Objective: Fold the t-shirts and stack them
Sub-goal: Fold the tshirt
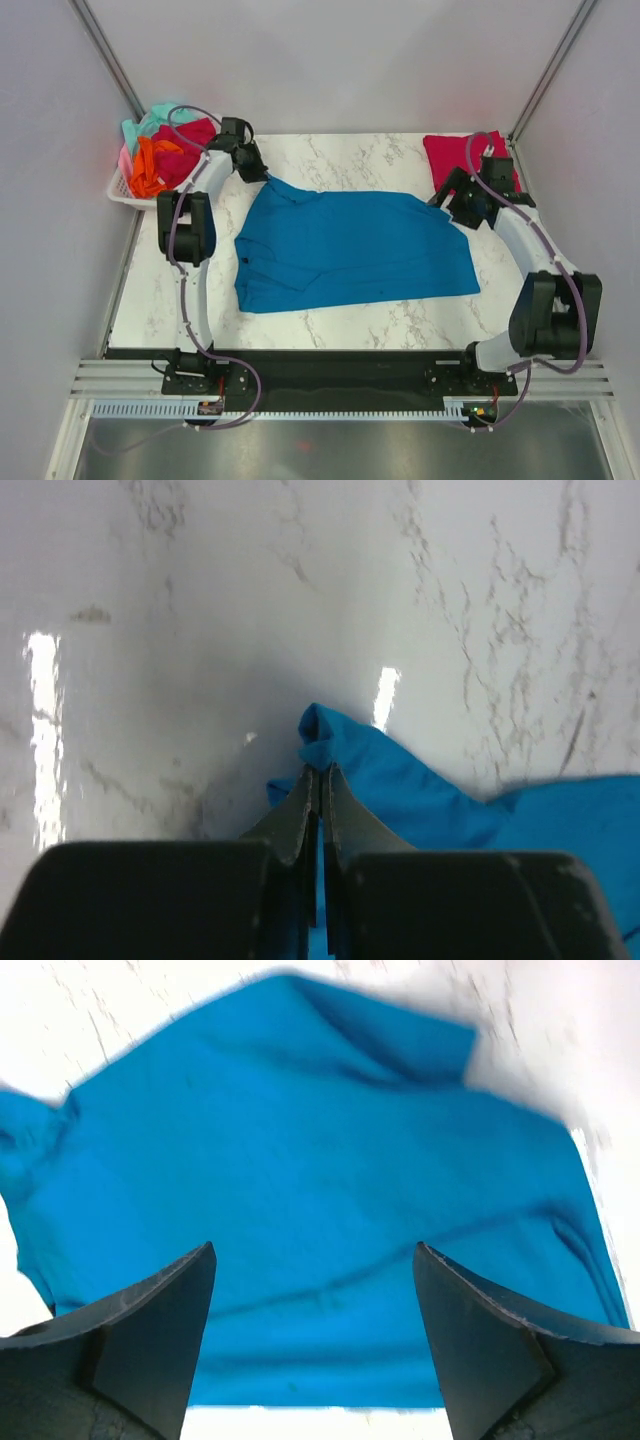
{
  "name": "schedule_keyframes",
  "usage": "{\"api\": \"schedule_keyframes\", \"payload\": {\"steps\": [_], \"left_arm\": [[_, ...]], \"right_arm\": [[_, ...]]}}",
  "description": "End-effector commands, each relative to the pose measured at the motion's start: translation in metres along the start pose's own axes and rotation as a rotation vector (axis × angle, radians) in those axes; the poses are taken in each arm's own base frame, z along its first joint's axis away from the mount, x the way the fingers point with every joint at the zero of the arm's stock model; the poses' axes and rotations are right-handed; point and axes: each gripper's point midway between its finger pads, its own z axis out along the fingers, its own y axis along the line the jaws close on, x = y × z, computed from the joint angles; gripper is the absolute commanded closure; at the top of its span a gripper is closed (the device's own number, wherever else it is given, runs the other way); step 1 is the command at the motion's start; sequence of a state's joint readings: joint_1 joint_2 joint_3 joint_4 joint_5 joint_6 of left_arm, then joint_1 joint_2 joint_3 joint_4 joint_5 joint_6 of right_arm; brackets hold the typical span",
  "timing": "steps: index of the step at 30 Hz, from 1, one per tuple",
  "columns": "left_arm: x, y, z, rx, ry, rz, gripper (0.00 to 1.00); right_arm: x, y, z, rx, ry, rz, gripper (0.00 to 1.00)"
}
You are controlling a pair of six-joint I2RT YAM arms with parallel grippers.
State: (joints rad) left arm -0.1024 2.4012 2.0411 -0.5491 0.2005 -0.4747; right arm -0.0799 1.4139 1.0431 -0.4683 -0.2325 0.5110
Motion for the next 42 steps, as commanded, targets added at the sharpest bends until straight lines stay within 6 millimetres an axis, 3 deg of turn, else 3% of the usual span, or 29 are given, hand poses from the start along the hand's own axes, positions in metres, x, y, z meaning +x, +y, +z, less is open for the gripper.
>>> {"api": "schedule_keyframes", "payload": {"steps": [1,3,4,5,7,11,14,26,37,40,42], "left_arm": [[-0.036,-0.056,-0.11,0.124,-0.129,0.01,0.98],[-0.014,-0.051,-0.119,0.126,-0.085,0.027,0.98],[-0.013,-0.057,-0.137,0.143,-0.101,0.043,0.97],[-0.005,-0.055,-0.142,0.149,-0.082,0.059,0.97],[0.021,-0.046,-0.143,0.142,-0.018,0.068,0.96],[0.045,-0.039,-0.16,0.138,0.014,0.081,0.96],[0.048,-0.047,-0.165,0.153,0.008,0.096,0.96],[0.054,-0.057,-0.167,0.198,0.028,0.097,0.96],[0.055,-0.056,-0.166,0.199,0.03,0.097,0.97],[0.055,-0.055,-0.166,0.197,0.032,0.095,0.97],[0.055,-0.055,-0.165,0.195,0.032,0.096,0.97]], "right_arm": [[-0.056,0.017,0.015,0.033,-0.133,-0.038,0.14],[-0.063,0.002,0.039,0.107,-0.121,-0.056,0.17],[-0.077,0.006,0.041,0.116,-0.136,-0.069,0.18],[-0.075,-0.004,0.058,0.152,-0.104,-0.089,0.19],[-0.089,-0.01,0.067,0.203,-0.121,-0.106,0.24],[-0.079,-0.03,0.103,0.255,-0.045,-0.112,0.35],[-0.069,-0.041,0.12,0.279,-0.007,-0.103,0.38],[-0.045,-0.065,0.135,0.347,0.033,-0.08,0.43],[-0.031,-0.073,0.145,0.35,0.055,-0.056,0.48],[-0.026,-0.073,0.148,0.34,0.061,-0.047,0.55],[-0.024,-0.074,0.15,0.335,0.063,-0.041,0.66]]}}
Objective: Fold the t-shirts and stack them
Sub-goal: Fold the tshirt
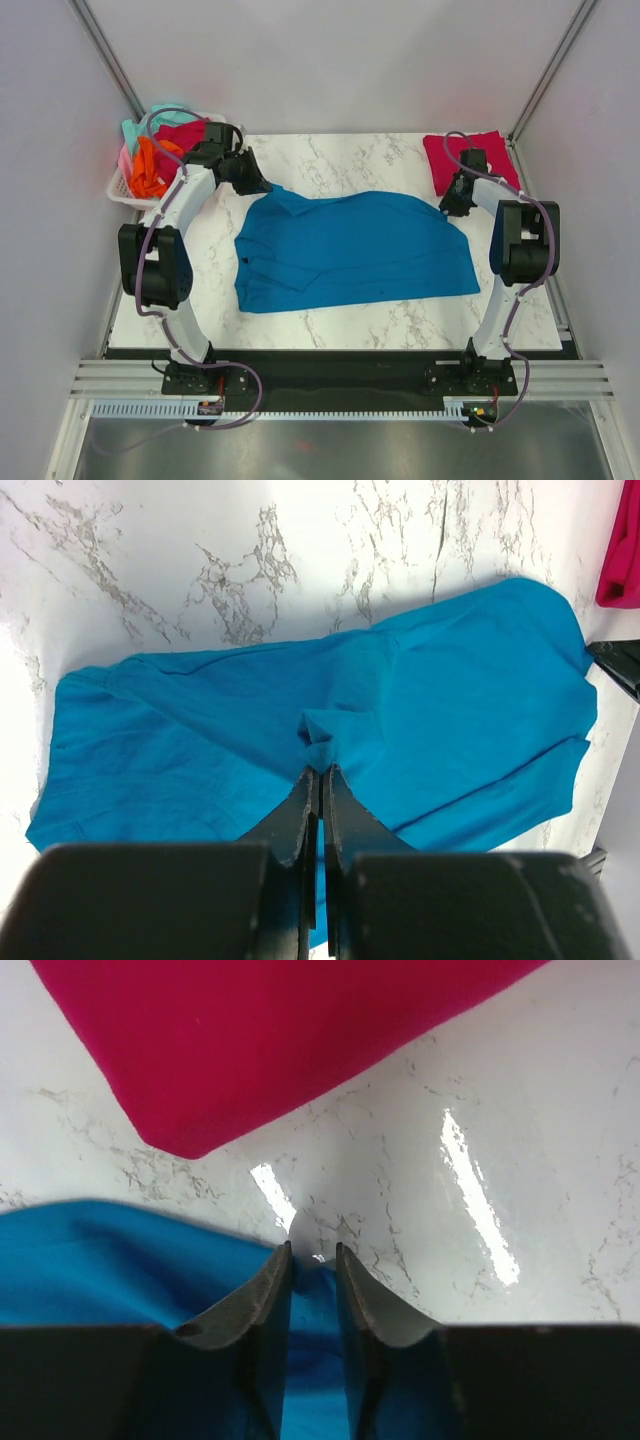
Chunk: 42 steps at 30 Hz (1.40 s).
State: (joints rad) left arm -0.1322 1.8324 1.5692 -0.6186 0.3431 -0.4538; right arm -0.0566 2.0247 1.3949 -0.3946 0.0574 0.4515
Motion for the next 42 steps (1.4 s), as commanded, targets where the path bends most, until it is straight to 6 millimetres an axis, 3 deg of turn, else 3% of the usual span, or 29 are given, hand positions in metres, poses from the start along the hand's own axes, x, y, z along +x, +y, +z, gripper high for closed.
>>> {"api": "schedule_keyframes", "payload": {"steps": [1,5,10,18,24,27,28,29,30,33,37,42], "left_arm": [[-0.006,-0.008,-0.008,0.036,-0.021,0.046,0.97],[-0.005,-0.007,-0.007,0.036,-0.019,0.044,0.98],[-0.006,-0.003,-0.006,0.029,-0.018,0.038,0.98],[-0.007,-0.002,-0.006,0.025,-0.022,0.038,0.98],[-0.008,-0.001,-0.007,0.029,-0.021,0.031,0.98],[-0.009,-0.002,-0.008,0.031,-0.024,0.03,0.98],[-0.009,-0.001,-0.008,0.031,-0.024,0.03,0.98],[-0.009,-0.001,-0.008,0.031,-0.024,0.03,0.98],[-0.008,-0.002,-0.008,0.033,-0.022,0.028,0.98],[-0.008,-0.003,-0.008,0.04,-0.02,0.027,0.98],[-0.007,-0.004,-0.008,0.045,-0.018,0.025,0.98],[-0.007,-0.004,-0.008,0.045,-0.018,0.025,0.98]], "right_arm": [[0.014,-0.003,0.009,-0.001,0.028,0.02,0.7],[0.013,-0.001,0.007,-0.013,0.022,0.017,1.0],[-0.011,0.007,-0.009,-0.034,-0.042,0.021,1.0],[-0.066,0.026,-0.039,-0.074,-0.173,0.037,1.0],[-0.084,0.023,-0.058,-0.082,-0.233,0.051,1.0],[-0.081,0.02,-0.059,-0.085,-0.226,0.056,1.0],[-0.078,0.019,-0.058,-0.08,-0.215,0.056,0.96],[-0.071,0.015,-0.056,-0.068,-0.192,0.056,0.85],[-0.068,0.014,-0.055,-0.065,-0.183,0.052,0.57],[-0.05,0.007,-0.047,-0.056,-0.145,0.045,0.4],[-0.028,0.005,-0.032,-0.071,-0.095,0.042,0.39],[-0.017,0.006,-0.017,-0.072,-0.062,0.046,0.39]]}}
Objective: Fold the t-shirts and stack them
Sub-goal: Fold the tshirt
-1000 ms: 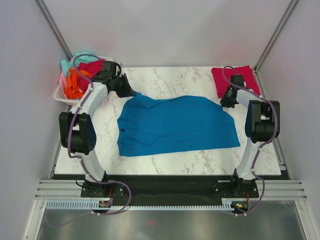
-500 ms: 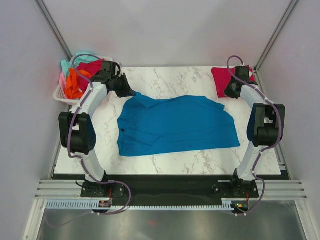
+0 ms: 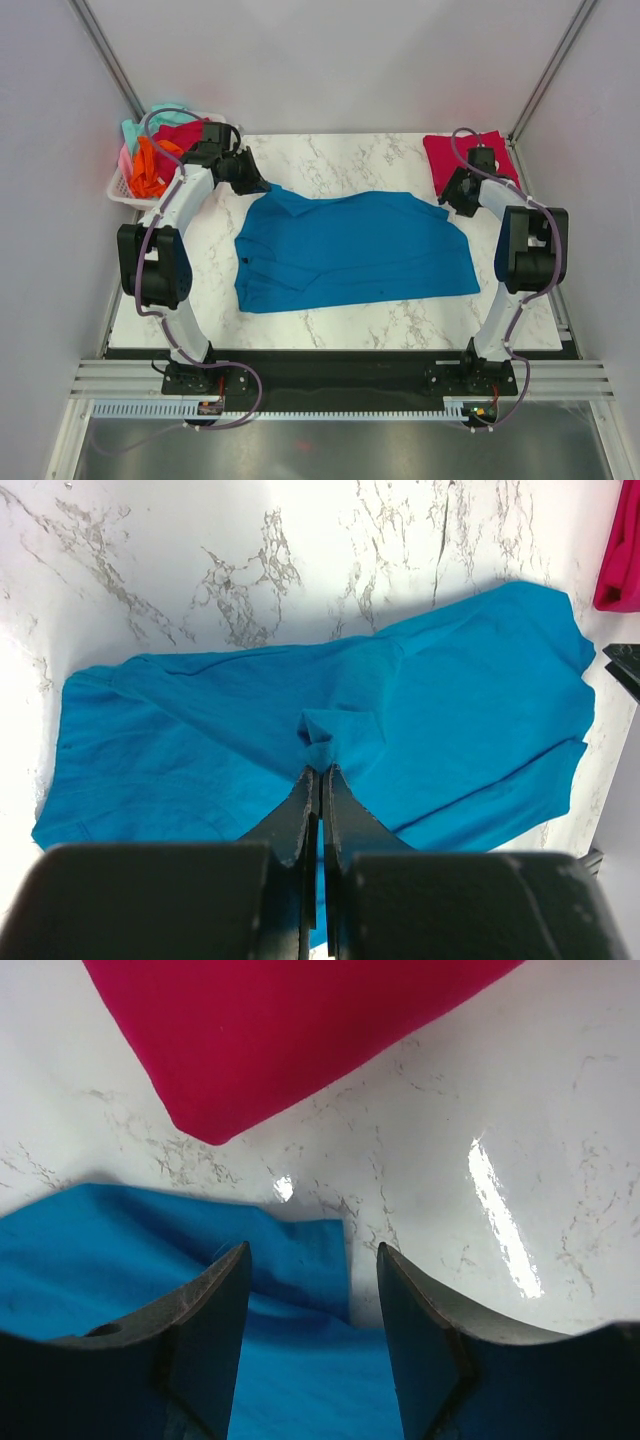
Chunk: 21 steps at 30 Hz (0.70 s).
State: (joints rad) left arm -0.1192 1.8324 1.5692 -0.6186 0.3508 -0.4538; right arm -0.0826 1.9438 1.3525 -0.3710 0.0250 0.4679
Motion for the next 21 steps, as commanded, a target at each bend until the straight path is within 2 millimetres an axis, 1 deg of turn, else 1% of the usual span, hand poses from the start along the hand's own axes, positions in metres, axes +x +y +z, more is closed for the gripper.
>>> {"api": "schedule_keyframes", "payload": {"steps": [1,5,11,17,18,20,21], "left_arm": [[-0.005,-0.007,-0.006,0.044,-0.014,0.035,0.98],[-0.005,-0.007,-0.007,0.045,-0.015,0.034,0.98],[-0.005,-0.006,-0.007,0.046,-0.014,0.03,0.98],[-0.006,-0.005,-0.006,0.047,-0.012,0.024,0.98],[-0.006,-0.005,-0.006,0.048,-0.012,0.024,0.98],[-0.006,-0.005,-0.006,0.048,-0.012,0.023,0.98],[-0.006,-0.005,-0.006,0.049,-0.011,0.021,0.98]], "right_arm": [[-0.003,0.006,0.007,-0.027,-0.014,0.007,0.39],[0.004,0.007,0.013,-0.025,0.0,0.005,0.4],[0.016,0.005,0.026,-0.021,0.026,0.016,0.5],[0.021,0.006,0.031,-0.02,0.032,0.014,0.64],[0.022,0.005,0.033,-0.018,0.035,0.015,0.71],[0.024,0.004,0.034,-0.017,0.039,0.014,0.81],[0.025,0.004,0.035,-0.017,0.039,0.014,0.9]]}}
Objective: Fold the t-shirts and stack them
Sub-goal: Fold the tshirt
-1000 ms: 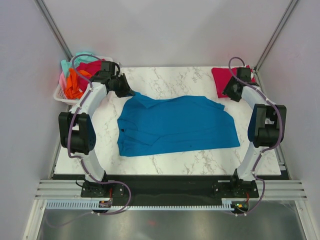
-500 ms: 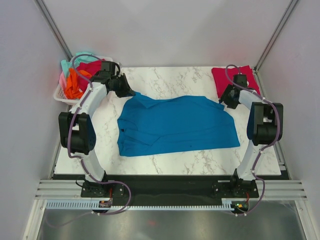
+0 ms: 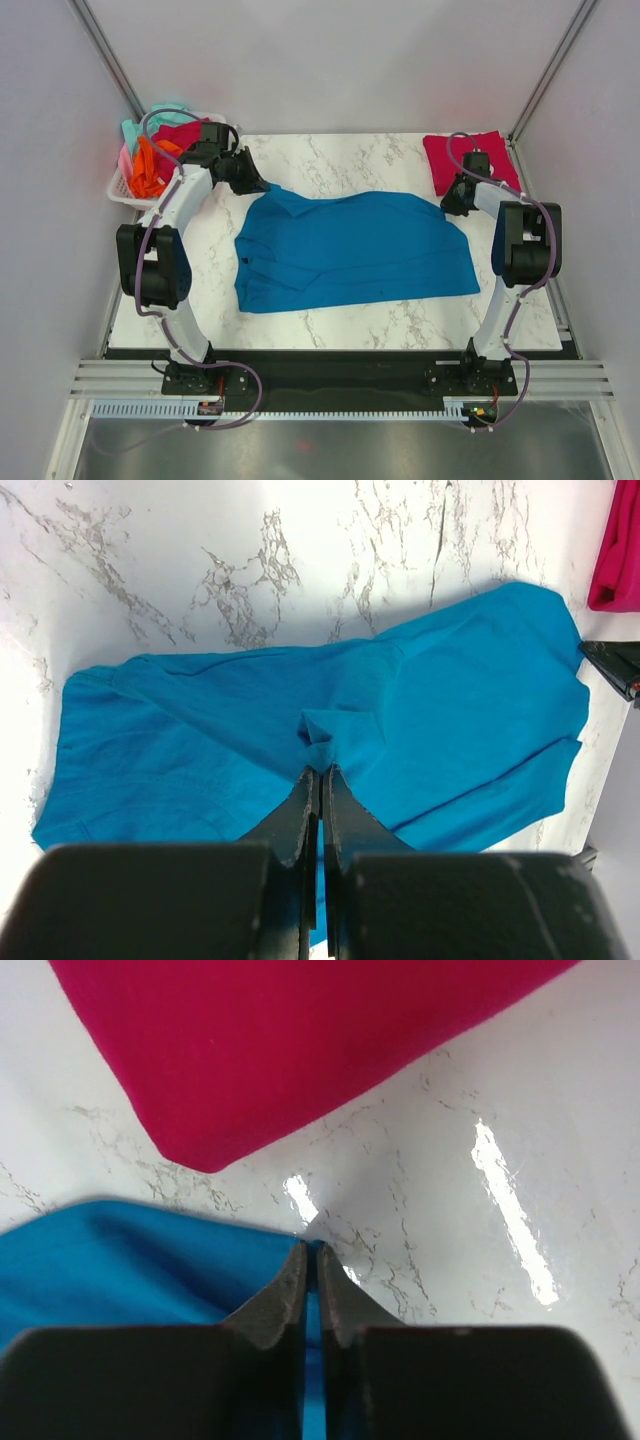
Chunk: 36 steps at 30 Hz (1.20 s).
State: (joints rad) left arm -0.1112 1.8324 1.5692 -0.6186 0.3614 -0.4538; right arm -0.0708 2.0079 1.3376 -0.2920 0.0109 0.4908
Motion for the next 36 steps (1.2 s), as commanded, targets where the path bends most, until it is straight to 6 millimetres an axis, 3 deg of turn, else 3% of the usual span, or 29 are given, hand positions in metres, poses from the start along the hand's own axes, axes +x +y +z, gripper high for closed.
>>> {"api": "schedule_keyframes", "payload": {"steps": [1,2,6,9,13,19,27,32,36], "left_arm": [[-0.004,-0.006,-0.004,0.043,-0.01,0.028,0.98],[-0.004,-0.005,-0.004,0.042,-0.009,0.026,0.98],[-0.003,-0.006,-0.004,0.05,-0.004,0.016,0.98],[-0.007,-0.014,-0.005,0.088,-0.005,0.01,0.98],[-0.023,-0.019,-0.012,0.1,-0.042,0.001,0.98],[-0.044,-0.028,-0.026,0.12,-0.086,0.007,0.98],[-0.052,-0.03,-0.038,0.099,-0.105,0.026,0.98],[-0.037,-0.028,-0.042,0.097,-0.071,0.014,0.98],[-0.023,-0.029,-0.056,0.097,-0.07,0.008,0.98]], "right_arm": [[0.014,-0.002,0.011,0.002,0.028,-0.001,0.96],[0.013,-0.002,0.011,0.001,0.027,-0.001,0.99],[0.005,0.008,0.005,-0.035,0.013,-0.017,1.0],[-0.017,0.019,-0.01,-0.057,-0.028,-0.037,1.0],[-0.062,0.038,-0.044,-0.089,-0.129,-0.053,1.0],[-0.102,0.059,-0.067,-0.122,-0.199,-0.065,1.0],[-0.116,0.06,-0.07,-0.123,-0.217,-0.066,1.0],[-0.112,0.051,-0.075,-0.111,-0.211,-0.064,1.0],[-0.104,0.04,-0.078,-0.098,-0.201,-0.055,1.0]]}}
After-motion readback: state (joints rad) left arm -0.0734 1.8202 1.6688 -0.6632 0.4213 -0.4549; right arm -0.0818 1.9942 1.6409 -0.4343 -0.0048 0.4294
